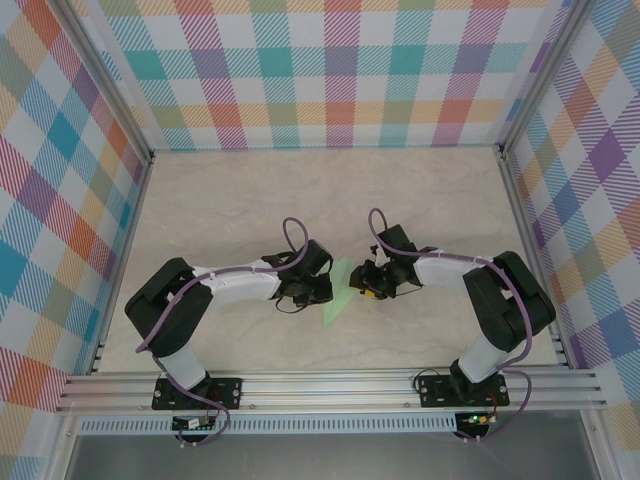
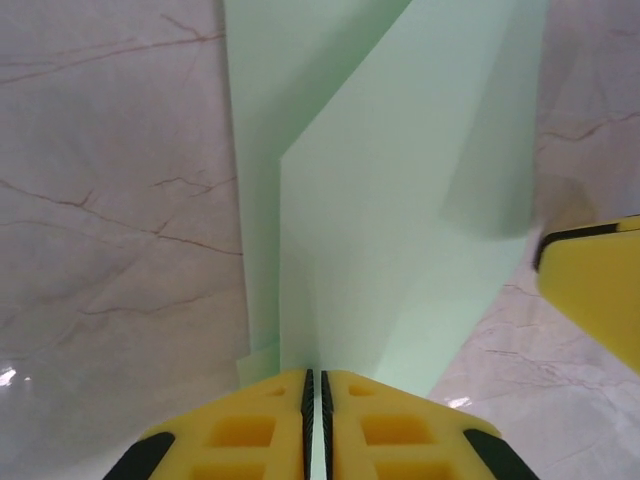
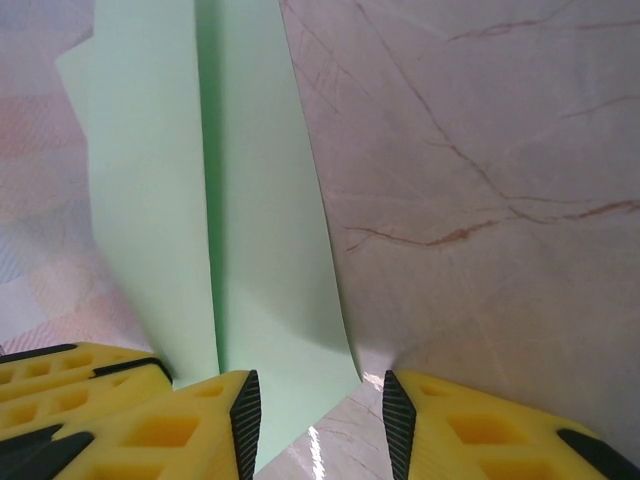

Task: Fold a paper plane with a square sheet of paper (pick it up from the middle)
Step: Turn over the paper at the center of the table.

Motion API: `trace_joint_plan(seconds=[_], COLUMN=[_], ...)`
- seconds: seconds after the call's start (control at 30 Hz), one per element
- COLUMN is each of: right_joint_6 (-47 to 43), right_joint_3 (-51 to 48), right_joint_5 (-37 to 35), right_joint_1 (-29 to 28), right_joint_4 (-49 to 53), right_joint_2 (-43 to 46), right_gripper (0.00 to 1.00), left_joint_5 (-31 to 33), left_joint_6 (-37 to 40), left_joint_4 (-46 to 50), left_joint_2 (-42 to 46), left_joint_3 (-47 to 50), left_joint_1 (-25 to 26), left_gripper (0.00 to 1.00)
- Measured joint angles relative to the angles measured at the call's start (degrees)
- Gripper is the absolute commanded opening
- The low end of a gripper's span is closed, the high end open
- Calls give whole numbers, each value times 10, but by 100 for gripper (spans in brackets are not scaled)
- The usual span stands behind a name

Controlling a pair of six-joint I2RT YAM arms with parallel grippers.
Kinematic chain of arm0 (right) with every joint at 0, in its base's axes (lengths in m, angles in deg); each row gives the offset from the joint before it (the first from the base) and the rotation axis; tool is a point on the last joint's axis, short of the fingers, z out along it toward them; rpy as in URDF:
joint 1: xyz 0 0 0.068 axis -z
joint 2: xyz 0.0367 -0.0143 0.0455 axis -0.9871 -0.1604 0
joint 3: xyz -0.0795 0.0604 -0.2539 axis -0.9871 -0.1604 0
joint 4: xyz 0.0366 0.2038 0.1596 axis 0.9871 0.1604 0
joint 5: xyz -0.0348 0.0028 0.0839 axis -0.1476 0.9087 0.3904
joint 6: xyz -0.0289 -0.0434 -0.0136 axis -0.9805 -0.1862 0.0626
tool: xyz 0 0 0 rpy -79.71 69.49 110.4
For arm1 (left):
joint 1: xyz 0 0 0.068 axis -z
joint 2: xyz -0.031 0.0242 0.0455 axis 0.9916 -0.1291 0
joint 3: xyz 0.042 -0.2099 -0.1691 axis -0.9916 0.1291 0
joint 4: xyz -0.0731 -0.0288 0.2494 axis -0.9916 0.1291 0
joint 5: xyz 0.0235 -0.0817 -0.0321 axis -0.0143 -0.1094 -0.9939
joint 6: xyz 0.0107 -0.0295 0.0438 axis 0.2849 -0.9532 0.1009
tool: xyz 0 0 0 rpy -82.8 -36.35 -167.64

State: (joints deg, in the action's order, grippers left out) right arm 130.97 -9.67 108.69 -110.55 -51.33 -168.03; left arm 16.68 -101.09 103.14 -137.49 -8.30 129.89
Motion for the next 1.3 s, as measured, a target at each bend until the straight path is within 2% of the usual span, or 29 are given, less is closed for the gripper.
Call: trace_joint_plan(seconds=[0.2, 0.6, 0.97, 1.3], right_joint_6=[8, 19, 1, 4], right_joint_3=[-2, -5, 7, 7], right_joint_5=[11, 25, -20, 7], right_joint_1=[1, 1, 0, 3], right_joint_4=[-16, -43, -12, -31], right_joint_2=[-6, -15, -4, -20], right_gripper=[34, 35, 38, 32], left_joint_5=[5, 7, 9, 9], left_joint_6=[9, 17, 16, 14], left_joint_4=[22, 31, 31, 30], left_joint_2=[-21, -23, -23, -23], left_joint_3=[-16, -20, -20, -20], left_joint_1=[0, 0, 0, 0], left_gripper=[11, 10, 9, 8])
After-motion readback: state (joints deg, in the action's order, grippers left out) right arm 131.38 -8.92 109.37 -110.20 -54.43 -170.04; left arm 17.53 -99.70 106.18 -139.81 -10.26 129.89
